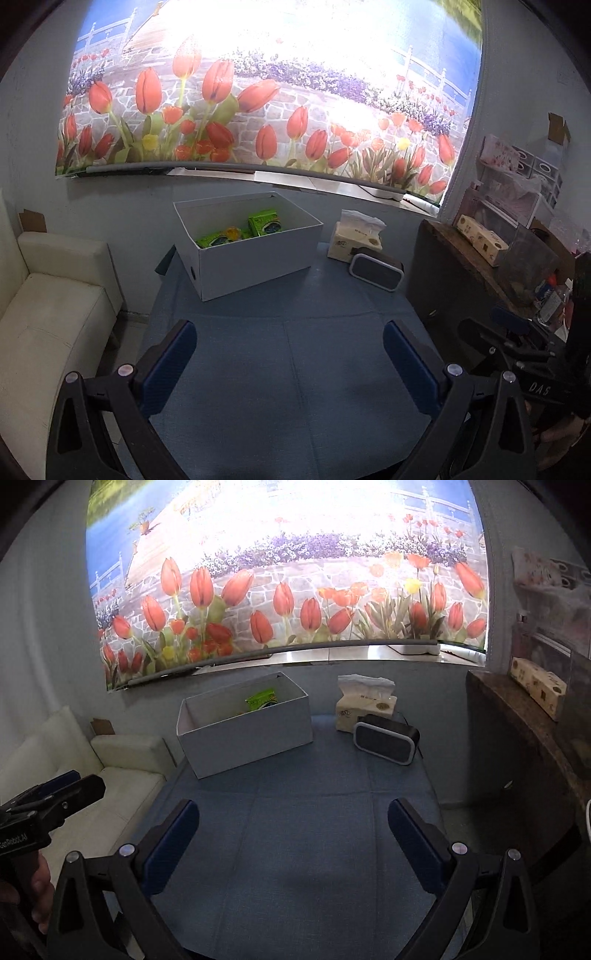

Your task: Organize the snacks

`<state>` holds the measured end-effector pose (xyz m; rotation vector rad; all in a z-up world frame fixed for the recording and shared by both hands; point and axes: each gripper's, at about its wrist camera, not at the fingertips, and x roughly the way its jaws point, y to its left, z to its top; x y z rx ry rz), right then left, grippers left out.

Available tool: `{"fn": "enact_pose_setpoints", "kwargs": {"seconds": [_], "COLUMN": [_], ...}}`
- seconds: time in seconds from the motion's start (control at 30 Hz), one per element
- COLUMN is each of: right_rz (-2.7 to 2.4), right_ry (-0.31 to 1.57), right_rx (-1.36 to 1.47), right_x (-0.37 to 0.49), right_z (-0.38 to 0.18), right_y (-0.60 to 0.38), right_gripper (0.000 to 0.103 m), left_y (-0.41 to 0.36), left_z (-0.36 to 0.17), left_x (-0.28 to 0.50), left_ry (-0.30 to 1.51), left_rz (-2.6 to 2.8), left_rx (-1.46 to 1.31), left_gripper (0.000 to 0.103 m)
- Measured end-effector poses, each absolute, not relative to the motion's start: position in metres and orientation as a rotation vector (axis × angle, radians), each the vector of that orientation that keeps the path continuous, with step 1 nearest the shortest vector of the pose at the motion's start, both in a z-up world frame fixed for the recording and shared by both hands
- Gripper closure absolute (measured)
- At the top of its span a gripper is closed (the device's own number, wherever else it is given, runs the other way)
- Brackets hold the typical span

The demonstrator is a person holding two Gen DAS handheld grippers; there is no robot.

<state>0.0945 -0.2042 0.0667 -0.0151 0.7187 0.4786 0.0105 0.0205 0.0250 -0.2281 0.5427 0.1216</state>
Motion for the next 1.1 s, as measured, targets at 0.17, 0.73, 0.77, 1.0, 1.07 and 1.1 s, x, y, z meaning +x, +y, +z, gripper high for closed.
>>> {"fn": "enact_pose_setpoints", "kwargs": {"seconds": [0.17, 0.73, 0.77, 1.0, 1.07, 1.1], "right_rz": [0.466, 0.507, 0.505, 0.504, 0.506, 0.505], "right_ry": [0.699, 0.724, 0.722, 0.721, 0.723, 0.722], "right_rx": [-0.017, -0.037, -0.039, -0.041, -0.041, -0.041], "right_x": [0.082, 0.075, 0.075, 0.074, 0.074, 0.074], "right_z": [0.077, 0.074, 0.075, 0.076, 0.076, 0.077], "right_y": [-0.214, -0.210, -0.209, -0.209, -0.208, -0.207], "right_gripper": [0.000, 0.000, 0.000, 0.000, 0.000, 0.000], "left_y": [0.003, 0.008, 0.008, 0.007, 0.007, 0.007], "left_z": [0.032, 0.028, 0.028, 0.027, 0.026, 0.026], "left_x": [0.001, -0.007, -0.006, -0.006, -0.007, -0.007], "left_ry": [0.538, 0.560, 0.561, 0.564, 0.564, 0.564], "left_rz": [0.126, 0.140, 0.143, 0.140, 0.134, 0.135], "left_rx": [-0.146, -0.162, -0.160, -0.157, -0.158, -0.158], "left_gripper": [0.000, 0.000, 0.000, 0.000, 0.000, 0.000]}}
